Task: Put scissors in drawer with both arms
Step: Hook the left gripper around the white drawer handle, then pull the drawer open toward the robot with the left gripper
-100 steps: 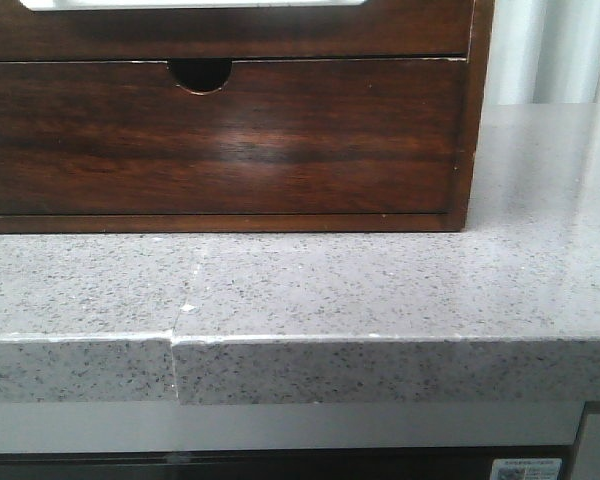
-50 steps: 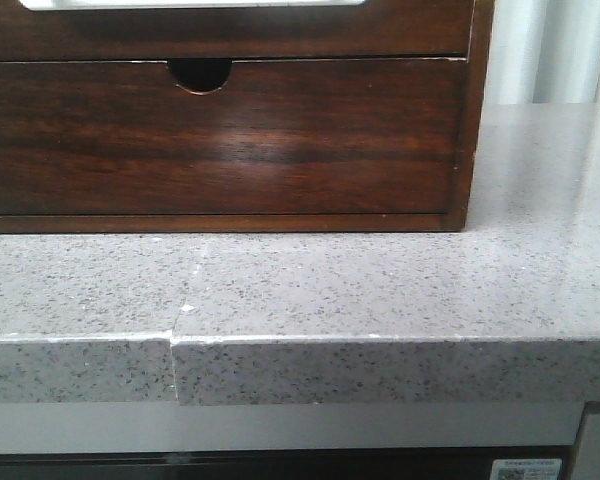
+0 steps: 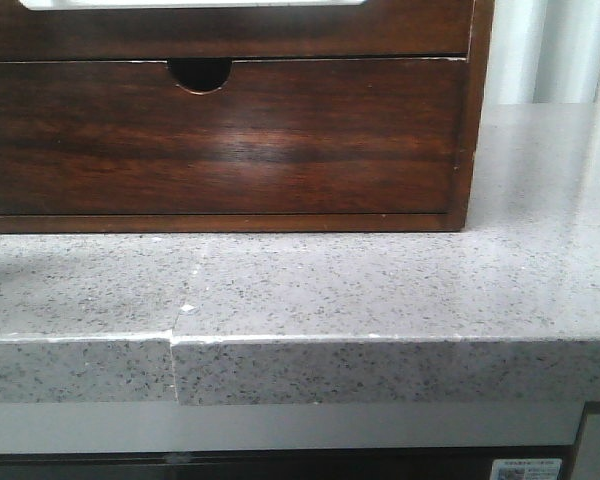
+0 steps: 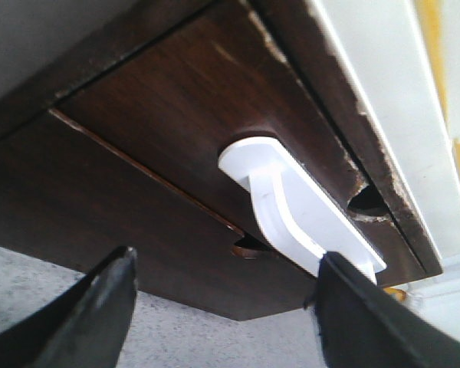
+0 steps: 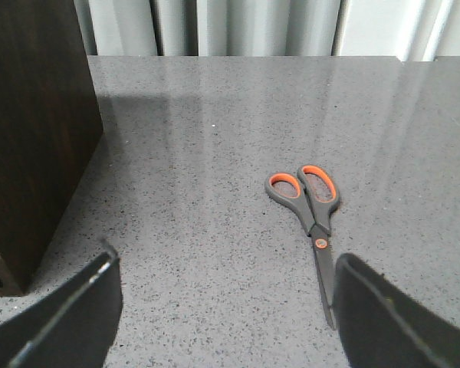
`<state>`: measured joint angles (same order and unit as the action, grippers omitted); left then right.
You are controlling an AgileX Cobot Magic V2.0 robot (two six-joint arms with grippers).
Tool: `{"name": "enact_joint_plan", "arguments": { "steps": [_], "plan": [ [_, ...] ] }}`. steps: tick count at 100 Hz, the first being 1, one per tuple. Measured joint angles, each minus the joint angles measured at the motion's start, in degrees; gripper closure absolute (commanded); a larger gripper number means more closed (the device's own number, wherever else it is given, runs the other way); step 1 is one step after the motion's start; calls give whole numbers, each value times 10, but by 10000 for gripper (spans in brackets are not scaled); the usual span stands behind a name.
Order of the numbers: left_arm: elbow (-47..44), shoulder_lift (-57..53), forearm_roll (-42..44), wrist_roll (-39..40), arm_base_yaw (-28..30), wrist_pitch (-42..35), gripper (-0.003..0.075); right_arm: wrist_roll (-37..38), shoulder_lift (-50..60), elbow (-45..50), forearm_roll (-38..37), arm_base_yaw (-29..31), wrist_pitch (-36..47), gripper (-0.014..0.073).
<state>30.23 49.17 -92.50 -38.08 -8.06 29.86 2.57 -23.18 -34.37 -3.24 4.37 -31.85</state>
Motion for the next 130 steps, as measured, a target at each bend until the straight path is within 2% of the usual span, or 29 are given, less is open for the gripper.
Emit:
{"name": "enact_joint_plan", "arguments": {
  "steps": [6,17,34,67,74,100,130],
  "plan": [
    [0,27,-52,-47,0,27,259,0,0,0,0,0,0,79],
    [10,68,-83,-94,0,72,259,0,0,0,0,0,0,79],
    [48,125,-90,-112,-2,115,259,0,0,0,0,0,0,79],
    [99,190,-92,-116,-2,144,265,0,0,0,0,0,0,79],
    [101,195,-92,-116,-2,147,301,0,0,0,0,0,0,79],
    [101,198,-92,-116,-2,149,521,0,0,0,0,0,-1,79],
    [101,203,-96,-92,-1,169,651,0,0,0,0,0,-2,79]
  ]
}}
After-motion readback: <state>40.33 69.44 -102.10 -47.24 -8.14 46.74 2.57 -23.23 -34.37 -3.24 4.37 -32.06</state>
